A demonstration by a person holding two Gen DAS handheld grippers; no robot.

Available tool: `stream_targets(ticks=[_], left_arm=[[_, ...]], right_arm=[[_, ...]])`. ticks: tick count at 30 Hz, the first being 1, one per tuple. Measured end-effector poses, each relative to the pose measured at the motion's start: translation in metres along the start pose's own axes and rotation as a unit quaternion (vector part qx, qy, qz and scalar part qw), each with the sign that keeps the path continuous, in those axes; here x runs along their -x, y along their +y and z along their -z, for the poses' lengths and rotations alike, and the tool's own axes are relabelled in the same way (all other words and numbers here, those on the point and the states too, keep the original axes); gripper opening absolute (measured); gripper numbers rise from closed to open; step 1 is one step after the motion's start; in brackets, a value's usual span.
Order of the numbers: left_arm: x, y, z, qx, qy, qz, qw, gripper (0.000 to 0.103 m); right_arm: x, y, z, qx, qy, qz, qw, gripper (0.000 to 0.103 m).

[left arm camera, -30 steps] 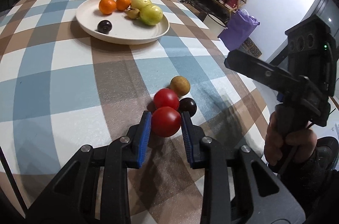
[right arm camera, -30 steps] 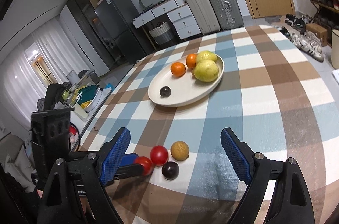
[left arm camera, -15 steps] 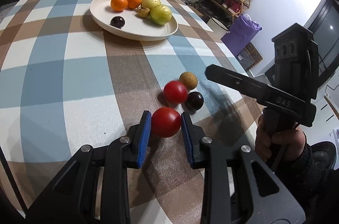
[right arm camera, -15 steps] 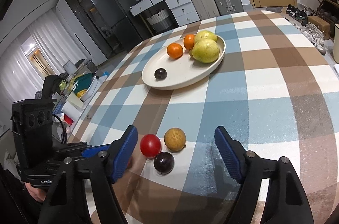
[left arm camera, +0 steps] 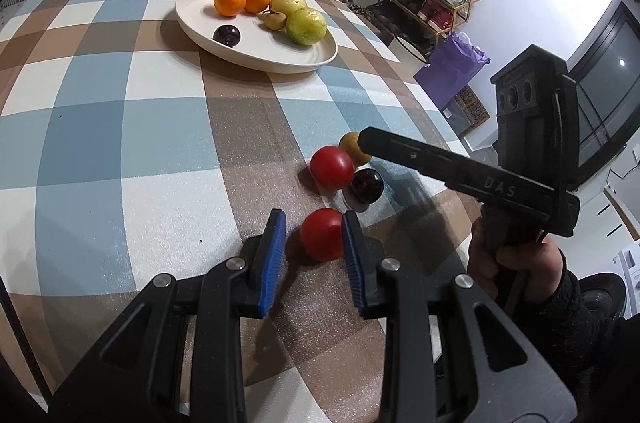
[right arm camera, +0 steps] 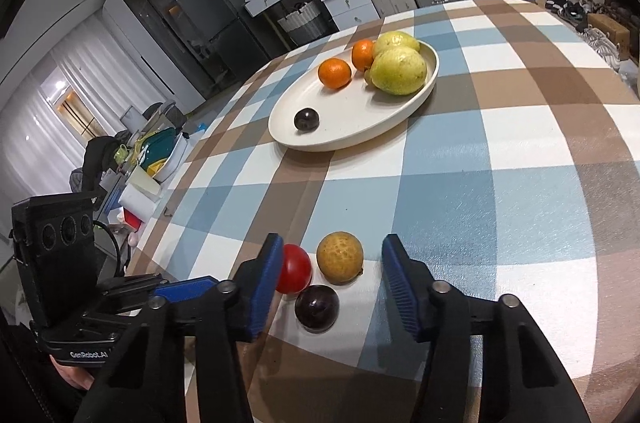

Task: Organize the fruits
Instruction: 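Grasp a brown kiwi with the right tool while the left tool holds the red plum, then carry the red plum and kiwi onto the plate and open both tools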

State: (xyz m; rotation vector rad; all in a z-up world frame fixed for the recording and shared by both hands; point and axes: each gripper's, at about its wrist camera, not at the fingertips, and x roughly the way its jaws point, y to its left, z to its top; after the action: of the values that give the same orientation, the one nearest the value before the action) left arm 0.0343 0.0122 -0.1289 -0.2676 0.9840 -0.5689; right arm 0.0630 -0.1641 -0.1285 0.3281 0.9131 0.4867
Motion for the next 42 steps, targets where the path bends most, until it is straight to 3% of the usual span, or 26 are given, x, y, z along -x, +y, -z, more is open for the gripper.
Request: stream_targets(ticks=[2, 5, 42], left_arm=[[0.001, 0.001, -0.001, 0.001, -0.001, 0.002, 1.0, 0.026], [-0.001, 0.002, -0.002, 0.001, 0.001, 0.004, 1.0, 0.025], [-0.03, -0.008, -0.007, -0.007, 0.047, 0.033, 0.9983, 0.026]], right_arm=[[-0.002, 0.001, 0.0, 0.002, 0.002, 0.0, 1.0, 0.046], [-0.007, 0.002, 0.001, 0.009, 0.011, 0.002, 1.0, 0.025], [0.005, 0.001, -0.007, 0.018, -0.019, -0.025, 0.999, 0.023]])
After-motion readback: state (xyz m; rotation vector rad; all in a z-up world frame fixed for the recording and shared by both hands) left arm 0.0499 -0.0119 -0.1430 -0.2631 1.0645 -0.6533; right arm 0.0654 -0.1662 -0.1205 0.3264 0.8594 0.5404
